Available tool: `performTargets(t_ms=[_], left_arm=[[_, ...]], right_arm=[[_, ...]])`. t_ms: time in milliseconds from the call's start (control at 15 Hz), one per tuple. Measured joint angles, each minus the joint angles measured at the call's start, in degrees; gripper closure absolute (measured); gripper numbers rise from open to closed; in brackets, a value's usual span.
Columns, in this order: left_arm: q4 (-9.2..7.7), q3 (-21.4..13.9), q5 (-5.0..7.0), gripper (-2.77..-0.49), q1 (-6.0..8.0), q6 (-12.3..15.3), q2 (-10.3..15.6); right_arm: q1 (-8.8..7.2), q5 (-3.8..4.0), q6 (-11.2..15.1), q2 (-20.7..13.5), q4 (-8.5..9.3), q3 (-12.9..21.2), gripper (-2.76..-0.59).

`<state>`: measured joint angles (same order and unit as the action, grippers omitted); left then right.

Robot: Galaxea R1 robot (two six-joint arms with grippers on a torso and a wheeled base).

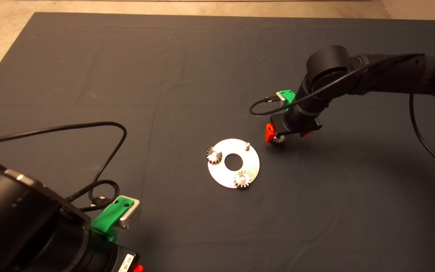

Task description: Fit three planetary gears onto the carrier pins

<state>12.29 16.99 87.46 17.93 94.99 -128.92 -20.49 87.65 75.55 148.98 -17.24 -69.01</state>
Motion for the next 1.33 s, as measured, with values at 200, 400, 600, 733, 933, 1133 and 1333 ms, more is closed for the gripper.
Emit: performTargets(t_ms=[200, 400, 600, 733, 933, 1133, 1333], left_arm=[[0.00, 0.0, 0.00, -2.48, 0.00, 0.2, -0.1], [0.00, 0.0, -0.01, -2.48, -0.01, 0.2, -0.1], [0.00, 0.0, -0.02, -2.48, -0.02, 0.3, -0.1], [-0.02, -0.2, -0.02, -2.48, -0.02, 0.3, -0.1], [0.00, -0.3, 0.00, -2.48, -0.02, 0.4, -0.1], [0.00, -0.3, -0.02, -2.48, -0.29, 0.6, -0.1], [-0.02, -0.3, -0.02, -2.48, -0.30, 0.6, -0.2]], right_arm=[[0.01, 0.00, 0.5, -0.3, 0.25, -0.9, -2.60], [0.01, 0.00, 0.6, -0.4, 0.40, -2.2, -2.60], [0.02, 0.00, 0.3, -0.4, 0.43, -3.9, -2.60], [0.02, -0.06, -0.8, -0.4, 0.49, -4.8, -2.60], [-0.01, -0.05, -2.7, 0.1, 0.60, -5.6, -2.60], [-0.10, 0.36, -4.4, 0.9, 0.62, -6.2, -2.60], [0.01, 0.52, -5.5, 2.1, 0.62, -6.4, -2.60]])
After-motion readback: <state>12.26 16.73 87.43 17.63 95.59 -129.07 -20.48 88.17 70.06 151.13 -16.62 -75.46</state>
